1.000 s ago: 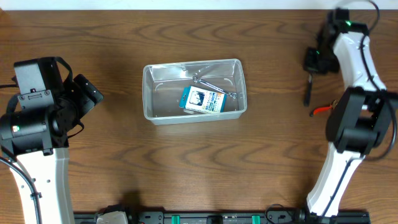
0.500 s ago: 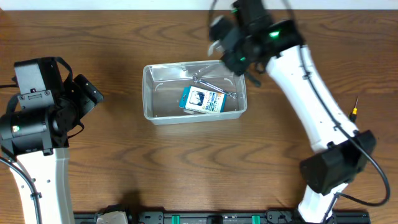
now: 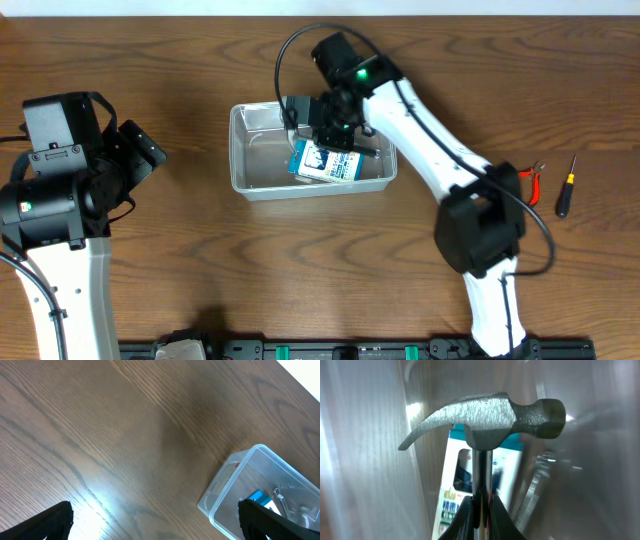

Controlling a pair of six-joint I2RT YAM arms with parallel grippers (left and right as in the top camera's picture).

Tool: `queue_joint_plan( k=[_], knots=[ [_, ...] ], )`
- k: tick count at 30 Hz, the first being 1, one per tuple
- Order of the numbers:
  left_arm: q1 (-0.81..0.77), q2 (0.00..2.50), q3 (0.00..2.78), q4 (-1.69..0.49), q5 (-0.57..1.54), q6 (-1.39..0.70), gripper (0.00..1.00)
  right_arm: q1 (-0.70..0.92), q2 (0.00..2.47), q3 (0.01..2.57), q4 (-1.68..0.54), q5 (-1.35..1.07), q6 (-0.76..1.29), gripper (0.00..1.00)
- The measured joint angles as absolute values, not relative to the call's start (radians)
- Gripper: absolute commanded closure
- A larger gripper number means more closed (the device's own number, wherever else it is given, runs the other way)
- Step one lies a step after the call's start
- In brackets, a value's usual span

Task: Pack container
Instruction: 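Carry the hammer into the container, release, and withdraw right gripper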

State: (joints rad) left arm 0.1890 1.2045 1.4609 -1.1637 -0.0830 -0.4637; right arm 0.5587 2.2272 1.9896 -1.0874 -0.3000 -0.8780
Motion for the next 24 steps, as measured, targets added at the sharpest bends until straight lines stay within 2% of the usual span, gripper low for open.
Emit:
queue_joint_plan(
  k=[1, 3, 5, 7, 11, 16, 21, 24],
  knots=[
    [0.189, 1.205, 1.461, -1.164, -0.083, -0.463, 0.02, 0.559, 2.251, 1.988, -1.087, -0.3, -0.881, 0.83],
    [0.189, 1.205, 1.461, -1.164, -0.083, -0.464, 0.02, 0.559, 2.282, 1.987, -1.089, -0.298, -0.887, 0.44],
    [0.189, 1.205, 1.461, -1.164, -0.083, -0.463, 0.02, 0.559, 2.301, 1.985, -1.089, -0.292, -0.887, 0.12],
    [0.189, 1.205, 1.461, -1.164, -0.083, -0.464, 0.02, 0.559, 2.304, 1.985, -1.088, -0.284, -0.886, 0.02],
    [0.189, 1.205, 1.461, -1.164, -0.083, -0.464, 0.02, 0.559, 2.297, 1.991, -1.087, -0.259, -0.866, 0.01],
    [0.189, 1.205, 1.461, -1.163, -0.083, -0.463, 0.02, 0.55, 2.238, 2.05, -1.052, -0.139, -0.689, 0.01],
    [0.189, 1.205, 1.461, -1.163, -0.083, -0.463, 0.01, 0.461, 2.051, 2.103, -1.034, 0.027, -0.353, 0.01],
    [0.189, 1.205, 1.461, -1.163, -0.083, -0.463, 0.01, 0.34, 1.94, 2.135, -1.12, 0.129, -0.079, 0.01]
  ],
)
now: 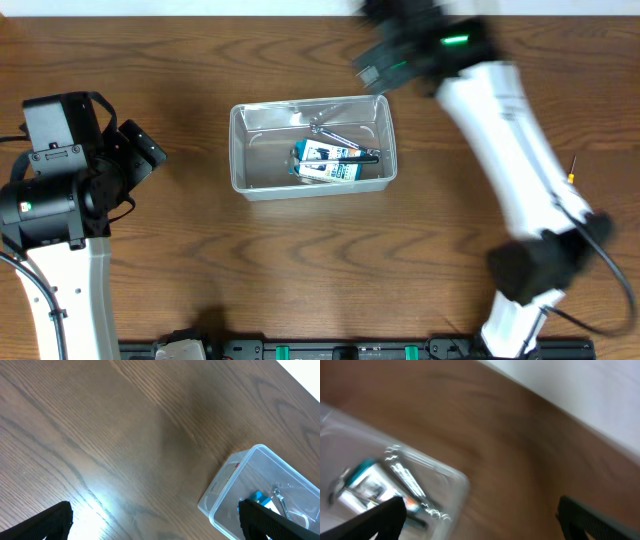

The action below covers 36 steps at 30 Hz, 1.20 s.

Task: Pack container
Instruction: 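Carry the hammer into the container, release, and withdraw right gripper, then move the right gripper down onto the red-handled pliers and grasp them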

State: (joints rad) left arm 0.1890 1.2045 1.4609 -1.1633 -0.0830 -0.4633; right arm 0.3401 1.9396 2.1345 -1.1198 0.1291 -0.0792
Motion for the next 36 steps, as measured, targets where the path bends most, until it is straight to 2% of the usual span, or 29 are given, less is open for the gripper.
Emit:
queue_joint_plan(
  k=[6, 11, 24, 36],
  knots=[
    [0.189, 1.205, 1.461, -1.163, -0.083, -0.463, 0.01, 0.075, 1.903, 2.132, -1.39, 0.241, 0.476, 0.01],
    [0.189, 1.205, 1.461, -1.164, -0.083, -0.464, 0.01, -0.044, 1.933, 2.017, -1.385, 0.221, 0.691, 0.01],
    [0.189, 1.205, 1.461, -1.164, -0.083, -0.463, 0.01, -0.156, 1.938, 1.561, -1.021, 0.139, 0.768, 0.01],
    [0.189, 1.205, 1.461, -1.164, -0.083, -0.463, 0.01, -0.189, 1.938, 1.372, -0.873, 0.101, 0.833, 0.01]
  ],
)
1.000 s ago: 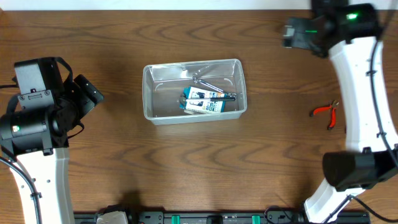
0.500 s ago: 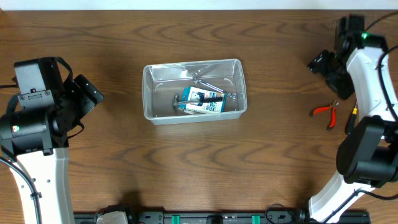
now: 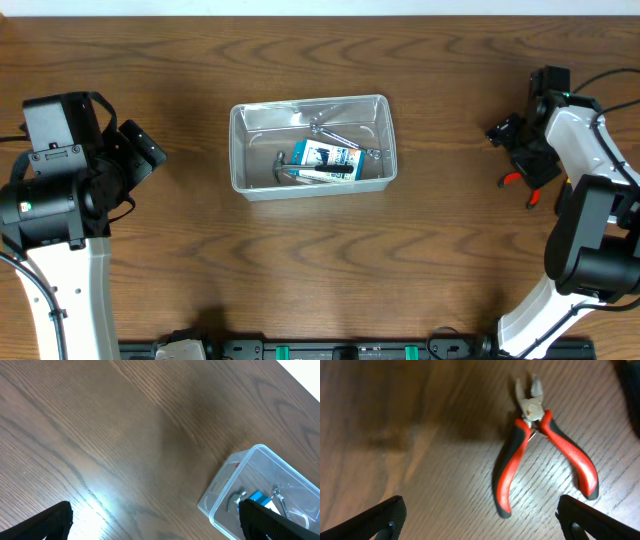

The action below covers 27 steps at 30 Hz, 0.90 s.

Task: Pack container
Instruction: 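Move the right gripper down onto the red-handled pliers and grasp them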

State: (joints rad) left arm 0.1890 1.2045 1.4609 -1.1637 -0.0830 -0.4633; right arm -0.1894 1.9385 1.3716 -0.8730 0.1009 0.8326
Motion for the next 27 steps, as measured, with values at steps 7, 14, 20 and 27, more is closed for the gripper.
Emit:
queue_joint_plan(
  k=[7, 14, 20, 27],
  knots=[
    [0.189, 1.205, 1.461, -1.164, -0.083, -0.463, 0.01, -0.218, 1.938, 1.347, -0.859, 0.092, 0.849, 0.01],
    [0.189, 1.205, 1.461, -1.164, -0.083, -0.463, 0.01, -0.219, 1.938, 1.294, -0.788, 0.084, 0.86, 0.03],
    [0.189, 1.205, 1.461, -1.166, -0.083, -0.463, 0.01, -0.22, 1.938, 1.22, -0.706, 0.082, 0.867, 0.03],
    [0.189, 1.205, 1.461, -1.168, -0.083, -0.463, 0.01, -0.22, 1.938, 1.203, -0.677, 0.089, 0.867, 0.08]
  ],
)
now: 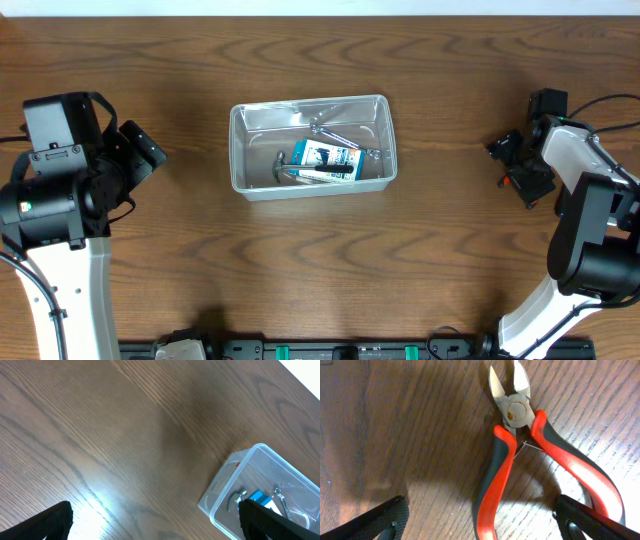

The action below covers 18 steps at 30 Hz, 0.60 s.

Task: Pack container
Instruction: 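Move the right gripper down onto the red-handled pliers and grasp them, then carry the pliers left into the container and open the right gripper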

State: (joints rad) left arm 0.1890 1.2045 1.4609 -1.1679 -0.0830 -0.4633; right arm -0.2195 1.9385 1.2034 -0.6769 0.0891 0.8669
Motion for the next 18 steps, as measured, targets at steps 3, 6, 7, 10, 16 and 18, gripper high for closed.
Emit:
queue_joint_plan(
  k=[3, 6, 7, 10, 16, 18],
  knots=[
    [0.189, 1.205, 1.461, -1.171, -0.083, -0.463, 0.01, -0.22, 1.938, 1.203, -0.673, 0.093, 0.867, 0.23],
    [0.189, 1.205, 1.461, -1.173, -0.083, -0.463, 0.01, -0.22, 1.938, 1.202, -0.67, 0.094, 0.872, 0.37],
    [0.189, 1.205, 1.461, -1.175, -0.083, -0.463, 0.01, -0.22, 1.938, 1.202, -0.671, 0.095, 0.877, 0.41],
    [0.189, 1.205, 1.461, -1.182, -0.083, -0.463, 0.01, -0.22, 1.938, 1.201, -0.672, 0.094, 0.878, 0.5],
    [0.189, 1.205, 1.461, -1.183, -0.083, -0.463, 0.01, -0.22, 1.938, 1.201, -0.672, 0.092, 0.879, 0.7],
    [0.189, 1.205, 1.461, -1.183, -0.083, -0.463, 0.01, -0.22, 1.938, 1.201, -0.672, 0.089, 0.881, 0.72]
  ],
)
